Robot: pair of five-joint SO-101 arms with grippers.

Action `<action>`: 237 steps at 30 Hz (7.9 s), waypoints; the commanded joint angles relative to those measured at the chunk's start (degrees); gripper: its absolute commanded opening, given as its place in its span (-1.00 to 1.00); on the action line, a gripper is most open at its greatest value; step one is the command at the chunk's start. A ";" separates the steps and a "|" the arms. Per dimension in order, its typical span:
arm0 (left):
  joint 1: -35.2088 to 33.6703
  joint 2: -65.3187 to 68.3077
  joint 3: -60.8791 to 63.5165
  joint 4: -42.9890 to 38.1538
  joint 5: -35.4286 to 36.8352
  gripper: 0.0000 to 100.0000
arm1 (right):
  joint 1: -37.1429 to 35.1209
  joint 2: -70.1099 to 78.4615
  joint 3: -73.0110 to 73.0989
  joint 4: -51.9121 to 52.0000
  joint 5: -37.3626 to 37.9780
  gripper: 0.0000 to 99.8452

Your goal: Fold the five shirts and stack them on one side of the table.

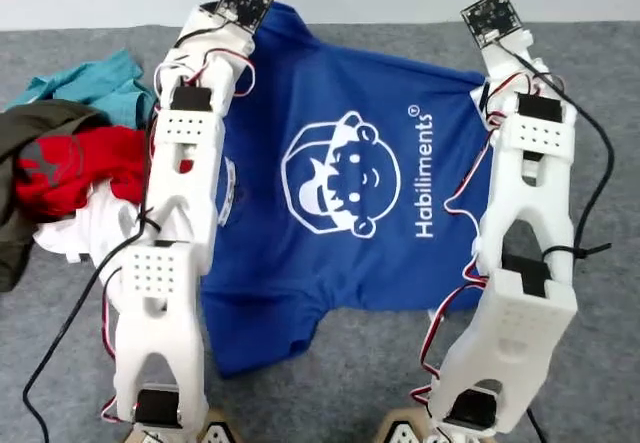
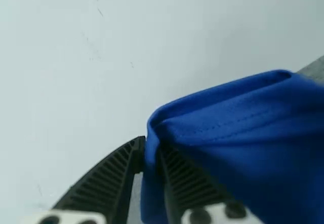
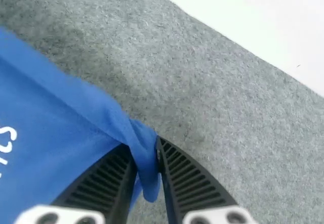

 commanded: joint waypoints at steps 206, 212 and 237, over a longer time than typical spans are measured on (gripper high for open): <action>4.22 -66.02 88.48 31.74 10.02 -0.91 | -3.82 9.01 -9.76 32.75 3.43 -0.81; 4.22 -66.11 88.48 31.74 10.02 -0.91 | -4.00 3.03 -11.25 42.68 0.18 -0.81; 14.59 -66.02 78.46 60.57 2.29 -0.91 | -1.54 -10.77 2.02 59.65 0.97 -0.82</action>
